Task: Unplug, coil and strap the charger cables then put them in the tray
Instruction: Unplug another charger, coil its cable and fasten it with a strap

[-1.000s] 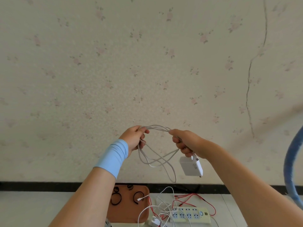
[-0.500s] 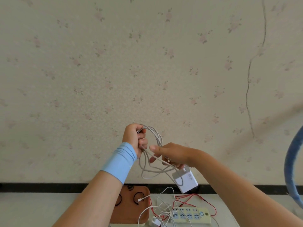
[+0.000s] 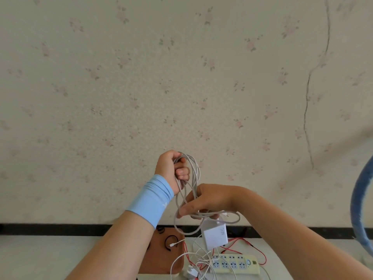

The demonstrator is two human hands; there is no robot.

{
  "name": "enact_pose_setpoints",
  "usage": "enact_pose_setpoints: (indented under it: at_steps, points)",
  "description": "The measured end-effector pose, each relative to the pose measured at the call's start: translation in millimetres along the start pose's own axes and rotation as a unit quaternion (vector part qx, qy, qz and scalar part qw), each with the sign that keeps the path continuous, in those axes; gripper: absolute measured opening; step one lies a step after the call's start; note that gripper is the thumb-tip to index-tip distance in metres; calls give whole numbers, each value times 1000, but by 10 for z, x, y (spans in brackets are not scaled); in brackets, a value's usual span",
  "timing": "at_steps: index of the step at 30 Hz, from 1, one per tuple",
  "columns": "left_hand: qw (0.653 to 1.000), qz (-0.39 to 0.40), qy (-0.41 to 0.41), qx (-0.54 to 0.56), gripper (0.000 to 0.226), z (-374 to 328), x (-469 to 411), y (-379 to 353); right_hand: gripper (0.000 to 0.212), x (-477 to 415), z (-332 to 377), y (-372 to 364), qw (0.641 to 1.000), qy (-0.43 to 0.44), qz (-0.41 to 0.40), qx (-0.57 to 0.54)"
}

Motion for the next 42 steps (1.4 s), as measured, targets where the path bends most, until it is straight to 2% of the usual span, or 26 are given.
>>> enact_pose_setpoints:
  at_steps: [2,4,8,11,14,16,18,21,25,30,32,35,38,42]
  points:
    - [1000,14,1,-7,31,-22,-22,-28,23,19,26,-12,999,11,17,-32]
    - [1000,30,-2,-7,31,-75,-31,-56,19,40,37,64,998,21,4,-55]
    - [998,36,-4,-46,22,-95,-33,-51,25,68,-37,338,994,15,-76,-73]
    - [995,6,20,-101,15,54,-76,15,24,73,-113,484,988,7,-134,-83]
    - [997,-33,34,-67,21,120,-102,58,26,63,-153,515,985,-3,-166,-56]
    - [998,-43,34,-17,28,90,-109,86,36,67,-164,515,984,-7,-172,-50]
    - [999,-29,24,-15,31,-4,-109,121,47,80,-217,581,978,-11,-184,-99]
    - [995,-3,-17,-103,27,-225,-90,169,49,120,-326,752,959,-16,-214,-185]
    - [991,96,-3,-96,30,-227,30,-38,53,135,-317,692,969,-32,-177,-170]
    - [988,146,-30,-27,39,-140,164,-301,90,-32,-211,314,983,6,-49,-177]
    - [990,135,-44,16,46,-106,153,-325,80,-58,-142,126,988,19,-1,-151]
    - [988,131,-47,60,54,-88,120,-321,42,-54,-74,-32,987,2,13,-157]
    - [991,114,-55,45,53,-178,113,-260,9,-51,-56,-41,986,2,29,-161]
    - [994,61,-89,-8,56,-366,81,-76,26,-35,-157,138,990,3,38,-135]
Point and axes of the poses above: each hand's wrist, its own x-axis away from the middle knuckle, its own y-axis out of the back of the hand, z = x × y, the point moved 10 cm from there along -x, towards the middle knuckle, and after that the axes turned 4 degrees about -x, right-handed, at the moved point
